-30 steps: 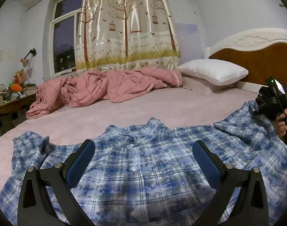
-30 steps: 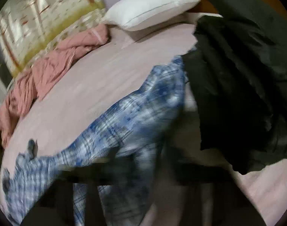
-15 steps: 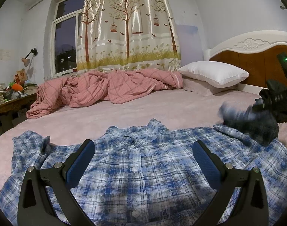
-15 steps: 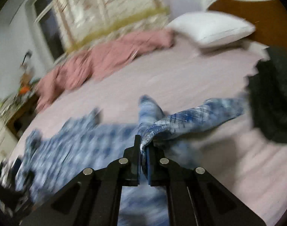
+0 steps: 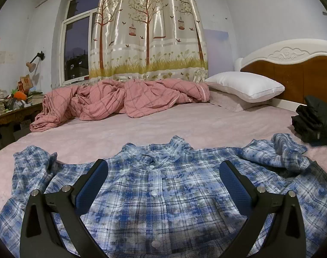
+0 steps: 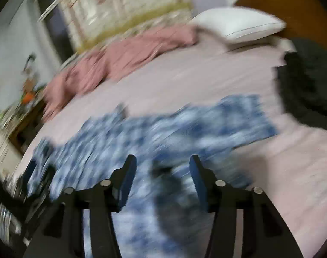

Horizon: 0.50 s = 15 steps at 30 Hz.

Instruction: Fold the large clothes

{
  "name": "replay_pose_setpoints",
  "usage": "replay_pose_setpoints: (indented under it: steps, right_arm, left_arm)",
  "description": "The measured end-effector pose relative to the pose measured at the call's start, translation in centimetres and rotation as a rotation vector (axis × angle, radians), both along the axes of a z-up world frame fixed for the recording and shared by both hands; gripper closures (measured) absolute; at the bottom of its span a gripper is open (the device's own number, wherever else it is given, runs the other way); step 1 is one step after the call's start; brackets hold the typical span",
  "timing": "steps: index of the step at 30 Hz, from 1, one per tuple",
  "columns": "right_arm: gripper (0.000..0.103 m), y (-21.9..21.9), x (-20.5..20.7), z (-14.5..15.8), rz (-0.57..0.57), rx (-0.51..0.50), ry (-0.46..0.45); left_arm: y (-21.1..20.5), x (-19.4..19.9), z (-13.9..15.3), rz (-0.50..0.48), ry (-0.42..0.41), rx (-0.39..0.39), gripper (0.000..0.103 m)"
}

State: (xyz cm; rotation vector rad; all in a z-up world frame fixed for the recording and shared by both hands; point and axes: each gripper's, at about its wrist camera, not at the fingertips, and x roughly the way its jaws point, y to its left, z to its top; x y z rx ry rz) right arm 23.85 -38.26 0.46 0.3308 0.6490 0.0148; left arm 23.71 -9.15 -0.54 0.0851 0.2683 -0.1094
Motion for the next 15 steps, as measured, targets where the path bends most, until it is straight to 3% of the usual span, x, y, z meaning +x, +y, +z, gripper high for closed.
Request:
replay_pose_setpoints:
  steps: [1, 3, 8, 12, 15]
  right_arm:
    - [0.037, -1.2, 0.0, 0.1, -0.047, 0.004, -0.012]
    - [0.037, -4.4, 0.2, -0.2, -0.167, 0.010, -0.006]
    - [0.037, -12.3, 1.3, -2.9, -0.363, 0.046, 0.104]
    - [0.037, -13.8, 3.7, -4.4, -0.358, -0.062, 0.181]
    - [0.037, -14.5, 5.1, -5.7, -0.328, 0.038, 0.195]
  left_arm:
    - [0.0, 0.0, -0.1, 0.000, 0.001, 0.000, 0.000]
    - [0.1, 0.0, -0.1, 0.000, 0.003, -0.001, 0.000]
    - [0.0, -0.1, 0.0, 0.000, 0.002, 0.001, 0.000]
    - [0.1, 0.0, 0.0, 0.001, 0.003, 0.000, 0.000]
    - [0.1, 0.0, 0.0, 0.001, 0.004, -0.002, 0.000]
